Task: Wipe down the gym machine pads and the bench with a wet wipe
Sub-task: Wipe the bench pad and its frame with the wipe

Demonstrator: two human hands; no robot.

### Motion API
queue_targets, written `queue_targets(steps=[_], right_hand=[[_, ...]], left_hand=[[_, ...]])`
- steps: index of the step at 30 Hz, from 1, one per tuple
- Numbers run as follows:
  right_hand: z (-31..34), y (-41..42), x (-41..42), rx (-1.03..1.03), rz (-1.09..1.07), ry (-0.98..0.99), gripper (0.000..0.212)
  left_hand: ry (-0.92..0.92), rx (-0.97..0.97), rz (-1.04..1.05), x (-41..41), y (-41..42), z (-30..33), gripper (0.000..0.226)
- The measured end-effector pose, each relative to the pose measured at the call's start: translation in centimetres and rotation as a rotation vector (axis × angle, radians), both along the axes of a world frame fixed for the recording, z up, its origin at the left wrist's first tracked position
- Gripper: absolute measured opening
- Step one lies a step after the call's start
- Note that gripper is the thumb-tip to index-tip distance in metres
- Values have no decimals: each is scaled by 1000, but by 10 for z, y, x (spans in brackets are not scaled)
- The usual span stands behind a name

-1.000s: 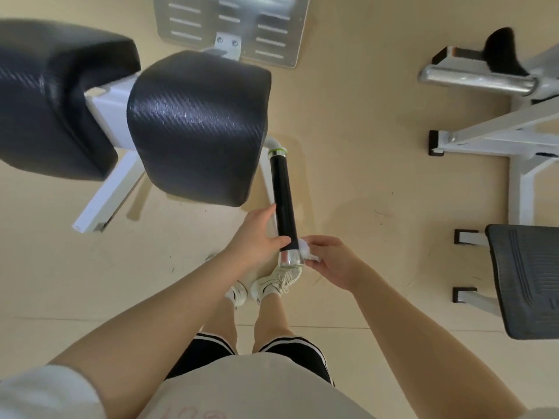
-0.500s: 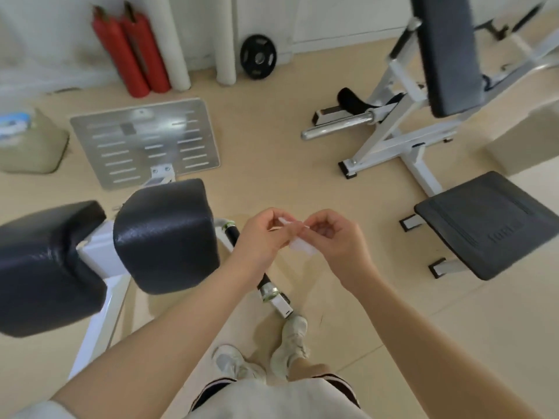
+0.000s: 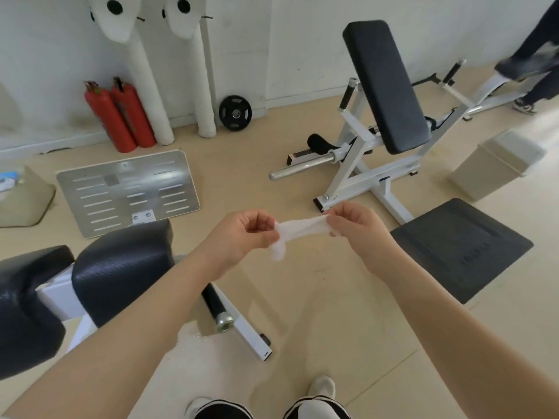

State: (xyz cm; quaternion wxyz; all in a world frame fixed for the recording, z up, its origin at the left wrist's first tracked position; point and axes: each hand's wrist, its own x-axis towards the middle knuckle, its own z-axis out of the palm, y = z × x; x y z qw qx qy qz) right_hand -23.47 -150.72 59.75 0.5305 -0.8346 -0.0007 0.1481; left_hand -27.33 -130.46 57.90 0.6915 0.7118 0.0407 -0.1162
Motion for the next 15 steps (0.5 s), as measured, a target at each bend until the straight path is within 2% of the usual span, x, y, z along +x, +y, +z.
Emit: queue_targets(steps=[3,6,9,12,15], right_hand=[[11,-37,14,379,-9,123,21],[15,-80,31,608,-73,173,16],[15,-123,53,644,-175,151,16],[18,-164,71,592,-241,142,18],[20,-197,91,566,-278,133,19]], left_hand=[[-14,190,-159,14,-41,1,26],[-73,313,-193,35,-91,-2,16],[-46,216,-186,59,-135,-8,16],[52,23,-245,84,-172,-18,17],[78,-88,-202,106,-199,-25,20]])
